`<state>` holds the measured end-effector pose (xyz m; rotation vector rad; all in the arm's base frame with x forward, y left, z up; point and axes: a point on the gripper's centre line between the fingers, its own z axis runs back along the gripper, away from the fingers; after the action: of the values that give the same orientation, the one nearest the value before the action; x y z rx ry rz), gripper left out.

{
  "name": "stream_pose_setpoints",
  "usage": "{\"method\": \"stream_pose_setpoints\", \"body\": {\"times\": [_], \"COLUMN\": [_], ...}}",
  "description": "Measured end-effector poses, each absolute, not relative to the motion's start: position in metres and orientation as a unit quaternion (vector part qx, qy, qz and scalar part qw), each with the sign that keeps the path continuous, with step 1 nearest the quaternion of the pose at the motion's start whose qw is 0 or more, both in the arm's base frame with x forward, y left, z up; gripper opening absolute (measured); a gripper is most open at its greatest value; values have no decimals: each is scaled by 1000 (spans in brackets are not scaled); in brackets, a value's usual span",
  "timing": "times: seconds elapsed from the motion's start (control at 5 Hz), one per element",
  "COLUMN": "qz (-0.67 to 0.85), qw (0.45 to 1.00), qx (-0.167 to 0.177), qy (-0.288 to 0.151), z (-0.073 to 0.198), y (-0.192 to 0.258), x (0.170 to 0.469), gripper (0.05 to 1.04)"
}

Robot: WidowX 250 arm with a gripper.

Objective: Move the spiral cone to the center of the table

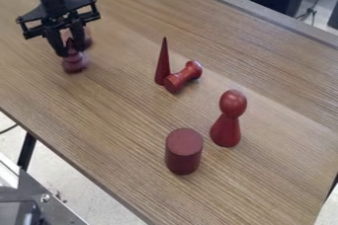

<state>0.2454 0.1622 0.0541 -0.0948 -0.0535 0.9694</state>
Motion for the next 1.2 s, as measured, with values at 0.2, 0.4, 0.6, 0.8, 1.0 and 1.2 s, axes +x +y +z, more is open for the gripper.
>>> {"method": "stream_pose_setpoints", "body": {"times": [0.2,0.4,0.6,0.8,1.0,1.2], "qz": [420,399,387,364,330,313], "qw": [906,914,918,928,941,946], "qx": [-22,-13,-16,-40,-57,-61], "qy": [-58,-77,-80,-70,-56,-53], "z": [83,98,97,92,89,86], "y": [133,111,101,91,79,70], "x": [252,250,249,247,245,245], "gripper": [327,327,327,327,327,327]}}
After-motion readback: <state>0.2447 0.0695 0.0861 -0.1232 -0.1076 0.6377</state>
